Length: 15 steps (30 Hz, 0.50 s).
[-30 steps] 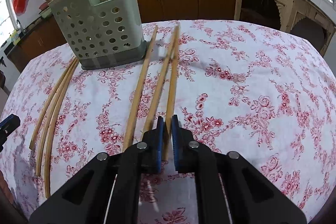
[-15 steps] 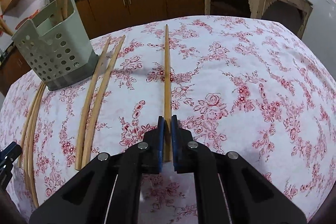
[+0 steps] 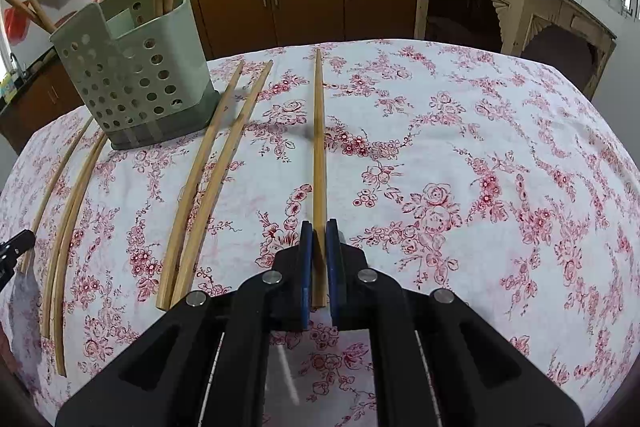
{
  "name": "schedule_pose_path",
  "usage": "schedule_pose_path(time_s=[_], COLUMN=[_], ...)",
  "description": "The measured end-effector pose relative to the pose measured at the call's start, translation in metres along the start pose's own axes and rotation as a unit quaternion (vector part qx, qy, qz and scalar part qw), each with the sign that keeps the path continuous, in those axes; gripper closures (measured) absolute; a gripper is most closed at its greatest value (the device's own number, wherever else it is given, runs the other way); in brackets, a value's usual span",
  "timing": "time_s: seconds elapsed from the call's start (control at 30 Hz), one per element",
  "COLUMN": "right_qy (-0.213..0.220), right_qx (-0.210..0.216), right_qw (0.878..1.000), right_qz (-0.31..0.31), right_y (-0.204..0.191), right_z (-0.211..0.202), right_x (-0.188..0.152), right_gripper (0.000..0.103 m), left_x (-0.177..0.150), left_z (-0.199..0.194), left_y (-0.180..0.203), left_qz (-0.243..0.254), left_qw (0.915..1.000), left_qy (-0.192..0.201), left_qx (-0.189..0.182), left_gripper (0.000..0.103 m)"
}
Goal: Organize utensils
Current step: 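Lower both grippers to the table and close each on a bamboo chopstick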
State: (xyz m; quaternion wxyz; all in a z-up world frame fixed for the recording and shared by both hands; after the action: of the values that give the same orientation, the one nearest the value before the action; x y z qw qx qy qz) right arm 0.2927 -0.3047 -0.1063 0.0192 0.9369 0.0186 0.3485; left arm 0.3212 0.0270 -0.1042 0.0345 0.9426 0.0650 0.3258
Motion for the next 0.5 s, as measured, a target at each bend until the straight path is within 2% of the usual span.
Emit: schedule_pose_path(time_s=[0.5], right_qy=[-0.001], right_qx=[0.001], right_qw=[1.000], right_qz=[0.001], right_y=[0.0016], right_z=[0.0000], right_x=[0.0012], right_gripper=[0.095], left_x=[0.0001], left_z=[-0.0007], left_y=[-0.0033], left_qz=[-0.008], left_qw=[0.9999], left_qy=[-0.001], left_qx=[-0.007], left_gripper=[0.093])
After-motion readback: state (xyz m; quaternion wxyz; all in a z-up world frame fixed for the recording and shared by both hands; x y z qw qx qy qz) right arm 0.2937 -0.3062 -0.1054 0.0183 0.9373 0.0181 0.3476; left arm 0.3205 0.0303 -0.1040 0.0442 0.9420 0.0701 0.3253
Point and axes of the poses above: each gripper's, at about its wrist camera, not at the fingertips, and z roughly the way its jaws point, y to its right, x to its top, the point moved 2 cm from there along z, roughly the way its jaws point, and after that the axes turned 12 degrees about -z, right-handed, at the moved point
